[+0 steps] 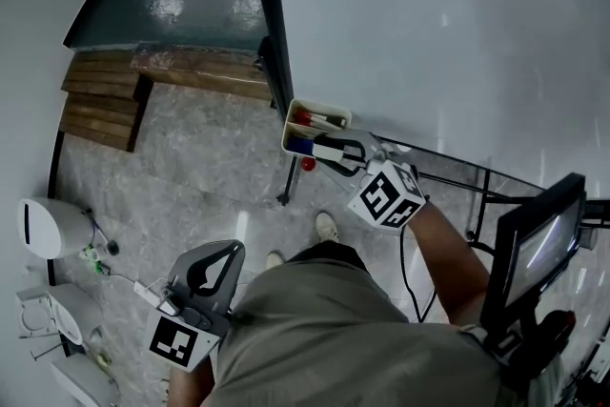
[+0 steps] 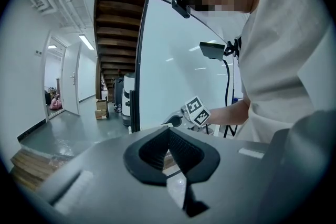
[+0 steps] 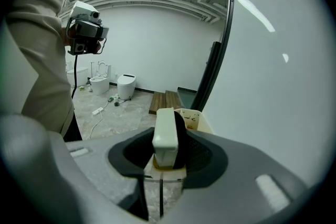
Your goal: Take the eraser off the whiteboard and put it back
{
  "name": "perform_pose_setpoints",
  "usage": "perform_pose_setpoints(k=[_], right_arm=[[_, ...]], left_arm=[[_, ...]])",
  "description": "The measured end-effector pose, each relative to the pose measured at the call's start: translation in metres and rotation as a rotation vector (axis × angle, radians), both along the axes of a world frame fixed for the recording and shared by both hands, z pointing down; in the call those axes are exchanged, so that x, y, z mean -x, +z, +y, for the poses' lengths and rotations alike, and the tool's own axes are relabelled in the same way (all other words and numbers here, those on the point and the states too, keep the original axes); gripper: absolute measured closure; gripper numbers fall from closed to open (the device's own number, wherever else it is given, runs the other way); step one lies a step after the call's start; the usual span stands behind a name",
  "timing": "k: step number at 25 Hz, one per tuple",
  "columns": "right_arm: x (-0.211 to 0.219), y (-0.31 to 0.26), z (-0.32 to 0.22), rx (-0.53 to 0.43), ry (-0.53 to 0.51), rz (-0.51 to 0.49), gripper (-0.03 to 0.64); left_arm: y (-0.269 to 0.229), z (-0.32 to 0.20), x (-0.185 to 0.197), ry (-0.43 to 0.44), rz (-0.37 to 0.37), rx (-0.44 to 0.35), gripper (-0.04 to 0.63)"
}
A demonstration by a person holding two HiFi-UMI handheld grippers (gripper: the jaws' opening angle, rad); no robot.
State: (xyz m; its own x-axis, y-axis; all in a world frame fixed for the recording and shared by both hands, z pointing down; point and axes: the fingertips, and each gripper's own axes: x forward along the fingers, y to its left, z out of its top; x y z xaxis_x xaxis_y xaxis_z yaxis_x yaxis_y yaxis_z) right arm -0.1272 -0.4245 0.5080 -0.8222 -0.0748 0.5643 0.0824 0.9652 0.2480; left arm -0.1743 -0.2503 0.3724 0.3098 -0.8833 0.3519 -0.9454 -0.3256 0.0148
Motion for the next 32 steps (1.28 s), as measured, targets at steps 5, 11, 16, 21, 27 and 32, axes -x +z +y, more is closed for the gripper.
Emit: perform_pose_setpoints(k=[5,11,16,21,27,32], right_arm=[[-0.001,0.005,0.0,0.002,-0.002,0.008,0.465],[-0.001,0.011,-0.001,0.007,0.003,0.009,0.465],[-0.001,0.012,-0.002,0.002,0.001,0.013,0.465],[0.0,0.013,-0.002,-0.01,0.001,0.024,0.461],[0.002,0.014,0.001,-0.011,0.009,0.049,0.451],[-0.001,0.011,-0.001,-0.032,0.042,0.057,0.431]], left_arm=[[-0.002,0.002,0.002,-0.008,-0.005,0.001,0.589],[-0.002,0.003,0.004,-0.009,-0.008,0.003,0.589],[0.0,0.003,0.005,-0.005,-0.005,0.006,0.591],[-0.002,0.003,0.008,-0.009,0.0,-0.009,0.589],[-0.003,0.011,0.015,-0.011,0.007,-0.026,0.589],[-0.006,0.018,0.017,0.013,0.009,-0.04,0.589]])
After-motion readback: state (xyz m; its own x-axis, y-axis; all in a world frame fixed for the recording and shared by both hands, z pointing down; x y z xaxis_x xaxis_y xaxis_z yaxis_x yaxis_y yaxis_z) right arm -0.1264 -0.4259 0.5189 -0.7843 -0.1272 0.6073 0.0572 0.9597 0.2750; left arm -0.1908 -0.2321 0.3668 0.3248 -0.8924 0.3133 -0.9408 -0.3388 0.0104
